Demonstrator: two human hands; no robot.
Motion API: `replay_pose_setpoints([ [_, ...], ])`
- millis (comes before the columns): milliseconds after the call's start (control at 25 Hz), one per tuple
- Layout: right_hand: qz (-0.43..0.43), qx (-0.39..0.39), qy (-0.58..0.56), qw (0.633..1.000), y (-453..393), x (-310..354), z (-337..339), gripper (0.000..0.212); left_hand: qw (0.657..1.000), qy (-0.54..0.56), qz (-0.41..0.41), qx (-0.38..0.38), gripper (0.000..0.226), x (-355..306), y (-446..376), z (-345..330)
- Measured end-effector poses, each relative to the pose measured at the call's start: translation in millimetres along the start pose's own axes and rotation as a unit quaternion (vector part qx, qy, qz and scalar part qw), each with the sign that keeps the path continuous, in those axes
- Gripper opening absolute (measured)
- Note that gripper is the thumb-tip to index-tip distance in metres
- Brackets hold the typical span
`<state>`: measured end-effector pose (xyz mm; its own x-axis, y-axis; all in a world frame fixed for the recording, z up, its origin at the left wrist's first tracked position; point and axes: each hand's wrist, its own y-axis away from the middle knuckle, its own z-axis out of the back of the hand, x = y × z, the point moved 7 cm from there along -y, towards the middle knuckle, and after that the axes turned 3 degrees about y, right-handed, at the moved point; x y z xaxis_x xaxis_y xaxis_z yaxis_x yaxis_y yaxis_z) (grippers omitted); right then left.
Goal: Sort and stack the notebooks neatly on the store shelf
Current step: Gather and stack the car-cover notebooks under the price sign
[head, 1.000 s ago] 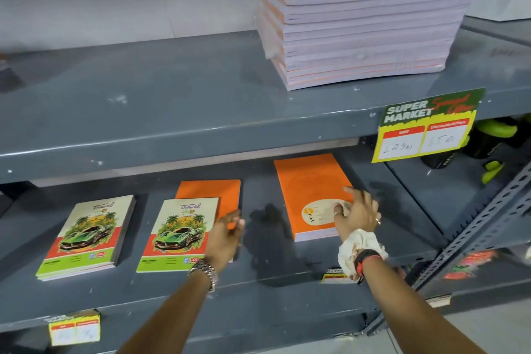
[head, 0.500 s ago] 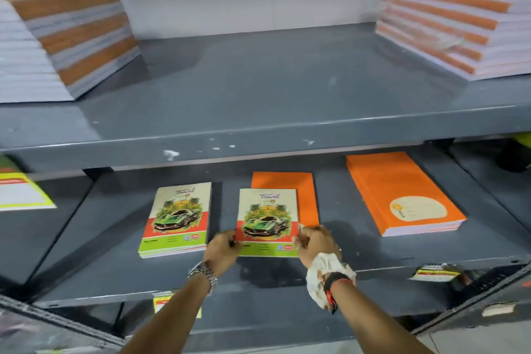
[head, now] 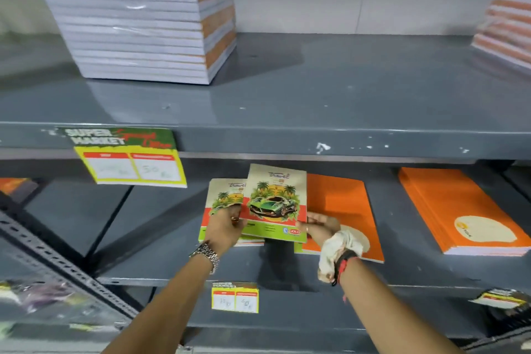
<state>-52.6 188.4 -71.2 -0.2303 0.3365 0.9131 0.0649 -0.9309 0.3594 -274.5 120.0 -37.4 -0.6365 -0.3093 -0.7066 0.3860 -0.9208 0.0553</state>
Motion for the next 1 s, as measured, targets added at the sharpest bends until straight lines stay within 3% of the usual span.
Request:
replay_pose_setpoints([
  [200,0.003,0.079,0.072,0.994,-6.8,1.6,-83.1,0.041,0.996,-0.025,0.075,-0.033,0.022,62.5,6.0,40.1],
  [400,-0.007,0.105,0.122,0.987,-7.1,2.0,-104.2,0.038,0.996,-0.005,0.094,-0.007,0.024,91.0,2.4,48.2],
  [560,0.036,0.035,0.111,0.993,-4.4,11.3,-67.8,0.034,0.996,-0.018,0.037,-0.073,0.025,83.1,1.2,55.8],
  [720,0.042,-0.059,0.086,0.994,-5.8,6.3,11.8,0.026,0.994,0.007,-0.006,-0.11,0.032,50.0,6.0,44.6],
  [840,0.011,-0.147,0.091,0.985,-6.7,-11.5,85.4,0.029,0.996,0.023,-0.045,-0.071,0.026,12.1,4.9,12.3],
  [1000,-0.033,-0.206,0.096,0.973,-1.0,-35.8,144.3,0.027,0.994,0.005,-0.082,0.074,0.024,-32.9,7.1,-61.4],
])
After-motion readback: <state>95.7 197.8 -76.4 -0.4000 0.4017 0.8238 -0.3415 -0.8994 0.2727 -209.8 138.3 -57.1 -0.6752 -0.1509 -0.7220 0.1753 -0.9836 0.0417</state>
